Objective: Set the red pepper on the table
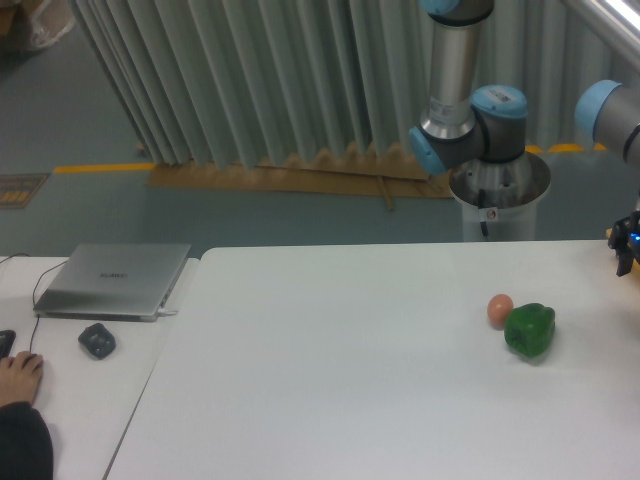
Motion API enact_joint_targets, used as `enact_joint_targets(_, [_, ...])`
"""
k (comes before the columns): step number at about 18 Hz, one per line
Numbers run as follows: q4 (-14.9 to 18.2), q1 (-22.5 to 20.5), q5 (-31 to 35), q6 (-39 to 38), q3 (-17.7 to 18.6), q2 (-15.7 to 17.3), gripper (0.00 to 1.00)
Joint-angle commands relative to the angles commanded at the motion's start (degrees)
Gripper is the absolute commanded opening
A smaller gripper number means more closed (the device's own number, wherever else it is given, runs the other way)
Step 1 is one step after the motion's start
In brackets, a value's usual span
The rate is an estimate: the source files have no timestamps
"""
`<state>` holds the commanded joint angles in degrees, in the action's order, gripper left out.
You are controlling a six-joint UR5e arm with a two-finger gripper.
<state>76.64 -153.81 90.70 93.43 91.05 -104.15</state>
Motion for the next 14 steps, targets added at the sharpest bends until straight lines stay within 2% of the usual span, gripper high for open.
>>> enact_joint_targets(2, [-0.26, 0.09, -0.17, -0.17, 0.88, 0.0, 1.0])
enact_joint_targets(4, [0.26, 0.09, 0.52, -0.7, 0.01, 0.0, 1.0])
enact_joint_targets(8, [-0.26, -2.9, 5.26, 0.61, 0.97, 0.7, 1.0])
enact_joint_targets(9, [-0.09, -3.08, 5.97, 0.27, 0.27, 0.79, 1.0])
enact_joint_targets(14, [-0.44, -6.76, 5.89, 2.27, 1.58, 0.79, 1.0])
